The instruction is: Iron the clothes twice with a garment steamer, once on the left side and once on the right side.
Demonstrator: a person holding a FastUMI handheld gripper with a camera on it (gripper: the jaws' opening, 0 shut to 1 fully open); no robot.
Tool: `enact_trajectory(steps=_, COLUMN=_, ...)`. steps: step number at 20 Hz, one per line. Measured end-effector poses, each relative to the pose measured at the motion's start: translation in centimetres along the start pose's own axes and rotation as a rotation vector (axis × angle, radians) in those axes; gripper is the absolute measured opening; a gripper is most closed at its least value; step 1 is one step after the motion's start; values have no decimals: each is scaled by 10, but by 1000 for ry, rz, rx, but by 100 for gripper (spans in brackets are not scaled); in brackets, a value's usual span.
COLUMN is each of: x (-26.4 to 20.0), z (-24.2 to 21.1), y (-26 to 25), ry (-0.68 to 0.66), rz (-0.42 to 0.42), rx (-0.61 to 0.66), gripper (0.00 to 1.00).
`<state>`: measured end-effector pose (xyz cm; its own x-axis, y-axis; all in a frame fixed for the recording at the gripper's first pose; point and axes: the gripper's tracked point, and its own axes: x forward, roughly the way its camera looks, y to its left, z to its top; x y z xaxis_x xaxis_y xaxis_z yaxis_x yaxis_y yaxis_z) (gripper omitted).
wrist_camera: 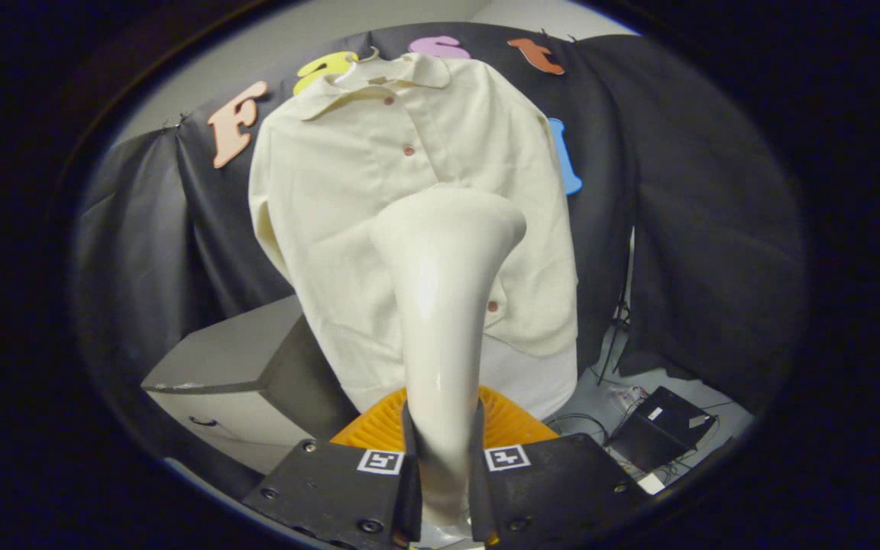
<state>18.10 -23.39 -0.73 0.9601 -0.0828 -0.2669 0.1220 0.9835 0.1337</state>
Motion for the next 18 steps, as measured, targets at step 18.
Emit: enact_trajectory(steps=18, x=-182, z=85, y=196, ry=-337, rz=82, rx=-97, gripper=24)
